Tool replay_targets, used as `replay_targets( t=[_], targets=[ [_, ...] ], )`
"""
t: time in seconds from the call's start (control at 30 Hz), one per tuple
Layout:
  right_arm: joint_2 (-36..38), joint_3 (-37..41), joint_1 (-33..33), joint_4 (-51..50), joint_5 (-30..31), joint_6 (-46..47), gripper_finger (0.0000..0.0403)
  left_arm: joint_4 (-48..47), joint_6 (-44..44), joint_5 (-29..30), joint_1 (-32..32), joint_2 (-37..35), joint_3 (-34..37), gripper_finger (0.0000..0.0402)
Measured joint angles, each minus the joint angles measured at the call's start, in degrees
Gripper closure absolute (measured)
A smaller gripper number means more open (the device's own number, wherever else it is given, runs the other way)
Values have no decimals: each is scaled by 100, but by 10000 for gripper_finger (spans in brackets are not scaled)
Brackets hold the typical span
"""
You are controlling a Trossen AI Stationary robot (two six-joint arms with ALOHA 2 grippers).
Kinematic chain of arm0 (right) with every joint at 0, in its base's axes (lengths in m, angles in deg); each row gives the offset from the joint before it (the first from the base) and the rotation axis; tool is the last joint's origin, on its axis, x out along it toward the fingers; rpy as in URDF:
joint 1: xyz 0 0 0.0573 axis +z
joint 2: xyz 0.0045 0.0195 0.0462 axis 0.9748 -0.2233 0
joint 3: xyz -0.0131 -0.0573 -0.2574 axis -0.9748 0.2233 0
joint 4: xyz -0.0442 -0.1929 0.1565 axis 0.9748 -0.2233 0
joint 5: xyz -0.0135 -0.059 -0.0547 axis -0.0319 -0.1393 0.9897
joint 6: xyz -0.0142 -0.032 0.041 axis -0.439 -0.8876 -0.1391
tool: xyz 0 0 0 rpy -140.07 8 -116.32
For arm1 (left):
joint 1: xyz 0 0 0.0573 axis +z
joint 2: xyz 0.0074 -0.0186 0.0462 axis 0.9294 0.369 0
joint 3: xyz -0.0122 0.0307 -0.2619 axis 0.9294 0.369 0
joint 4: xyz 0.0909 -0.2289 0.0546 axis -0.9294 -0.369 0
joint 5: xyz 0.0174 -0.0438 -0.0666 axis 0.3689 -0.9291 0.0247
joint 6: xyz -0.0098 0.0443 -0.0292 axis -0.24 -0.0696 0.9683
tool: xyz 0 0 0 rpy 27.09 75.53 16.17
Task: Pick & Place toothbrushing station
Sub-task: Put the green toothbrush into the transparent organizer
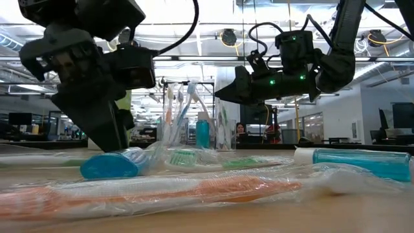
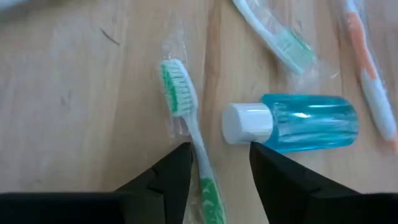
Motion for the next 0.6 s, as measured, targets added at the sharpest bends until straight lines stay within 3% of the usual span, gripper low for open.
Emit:
replay_targets(
  t=[0.1, 0.33, 0.6],
  targets=[
    [0, 0, 0, 0, 0, 0, 261, -65, -320, 308, 24, -53, 2, 238],
    [0, 0, 0, 0, 0, 0, 261, -474, -1319, 1625, 158, -53, 4, 269],
    [0, 0, 1, 2, 0, 0, 261, -510, -1082, 1496, 462, -53, 9, 322]
  ],
)
